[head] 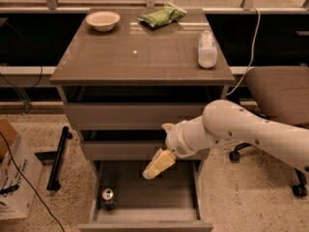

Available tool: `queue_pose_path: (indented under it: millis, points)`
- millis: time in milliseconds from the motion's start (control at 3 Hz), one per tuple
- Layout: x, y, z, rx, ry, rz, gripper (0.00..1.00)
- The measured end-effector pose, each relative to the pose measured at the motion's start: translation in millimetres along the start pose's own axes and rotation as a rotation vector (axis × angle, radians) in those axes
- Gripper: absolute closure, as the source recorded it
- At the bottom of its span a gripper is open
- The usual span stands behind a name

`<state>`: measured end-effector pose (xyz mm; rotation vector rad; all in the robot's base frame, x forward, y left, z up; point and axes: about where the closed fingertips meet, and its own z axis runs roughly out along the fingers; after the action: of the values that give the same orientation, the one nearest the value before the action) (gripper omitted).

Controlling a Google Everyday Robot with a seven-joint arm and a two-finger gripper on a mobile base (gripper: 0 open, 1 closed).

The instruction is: Pick redbull can from bottom drawer and place on counter

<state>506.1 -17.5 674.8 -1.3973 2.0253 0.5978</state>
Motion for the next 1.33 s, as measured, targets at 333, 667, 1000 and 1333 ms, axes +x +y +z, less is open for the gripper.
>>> queue_pose_path:
  millis: [333,667,1000,1333]
  points:
    - [12.6,8.3,65.6,-0.07,-0.113,0.052,0.0]
    - [20.5,9.3,103.9,-0.094,-0.172,0.092,0.0]
    - [24.7,11.0,109.5,-0.102,-0.174,0.102,0.0]
    - [38.1,9.1,123.6,-0.094,-0.201,0.131,0.0]
